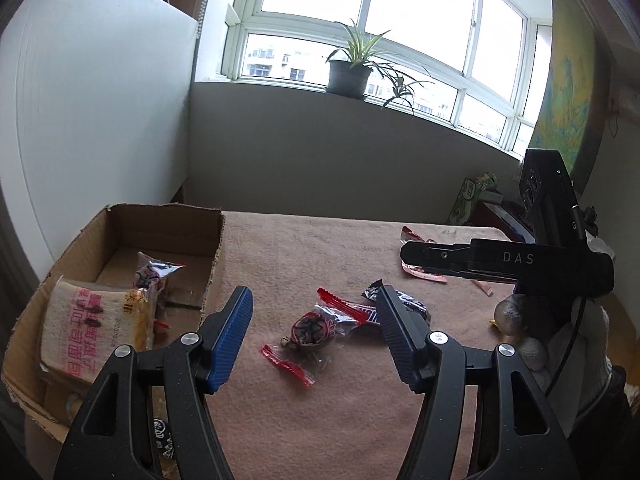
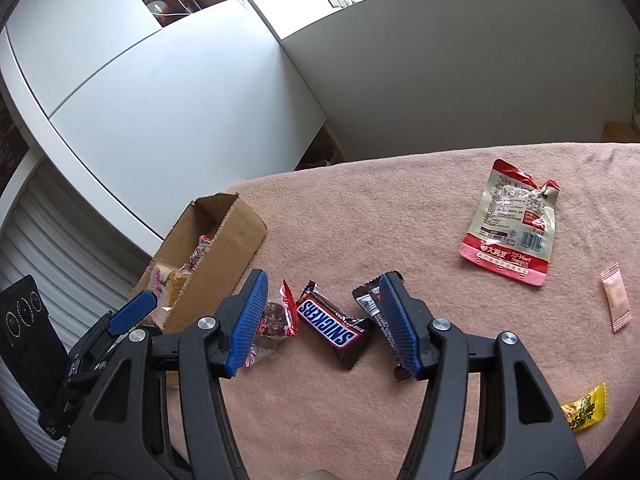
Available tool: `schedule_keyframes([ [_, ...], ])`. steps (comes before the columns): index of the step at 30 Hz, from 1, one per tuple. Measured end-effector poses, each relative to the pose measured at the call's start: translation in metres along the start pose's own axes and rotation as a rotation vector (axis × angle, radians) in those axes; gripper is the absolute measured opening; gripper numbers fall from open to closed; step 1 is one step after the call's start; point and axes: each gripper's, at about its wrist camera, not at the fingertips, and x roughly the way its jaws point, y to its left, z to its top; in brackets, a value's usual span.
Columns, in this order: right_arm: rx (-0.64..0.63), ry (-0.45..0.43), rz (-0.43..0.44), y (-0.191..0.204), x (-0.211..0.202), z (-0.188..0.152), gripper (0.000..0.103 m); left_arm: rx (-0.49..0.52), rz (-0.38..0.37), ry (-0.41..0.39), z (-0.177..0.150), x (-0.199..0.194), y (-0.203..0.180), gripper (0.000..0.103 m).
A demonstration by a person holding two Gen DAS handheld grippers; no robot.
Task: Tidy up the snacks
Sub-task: 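Move both tools back toward the chocolate bars on the table, then grasp the red-wrapped chocolate packet with the left tool while the right tool grasps the blue-and-white chocolate bar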
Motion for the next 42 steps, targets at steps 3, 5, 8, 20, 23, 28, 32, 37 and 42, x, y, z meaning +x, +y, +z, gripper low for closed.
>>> schedule_keyframes([
  [3,-0.003,0.019,-0.024,-0.013,0.000,-0.005,0.061,0.038,0.003,0.046,-0.005,0.016,-0.012,0.063],
  [5,-0.009,0.034,-0.049,-0.020,0.005,-0.009,0.061,0.058,0.020,0.077,-0.009,0.027,-0.016,0.063],
  [8,-0.016,0.061,-0.081,-0.029,0.012,-0.013,0.061,0.075,0.049,0.109,-0.015,0.041,-0.018,0.063],
  [20,-0.095,0.113,-0.157,-0.025,0.030,-0.022,0.061,0.031,0.073,0.207,-0.021,0.073,-0.007,0.063],
  [23,-0.094,0.120,-0.155,-0.026,0.032,-0.023,0.061,0.012,0.066,0.248,-0.023,0.084,-0.002,0.063],
  [28,-0.102,0.126,-0.160,-0.024,0.036,-0.023,0.061,-0.012,-0.008,0.270,-0.024,0.079,0.000,0.062],
  [32,-0.106,0.131,-0.163,-0.024,0.039,-0.023,0.061,-0.007,-0.030,0.267,-0.026,0.074,-0.006,0.058],
  [37,-0.113,0.140,-0.171,-0.023,0.044,-0.022,0.061,0.043,0.015,0.233,-0.021,0.075,-0.009,0.058],
  [42,-0.129,0.144,-0.186,-0.021,0.047,-0.022,0.059,0.049,0.005,0.265,-0.023,0.088,-0.010,0.058],
])
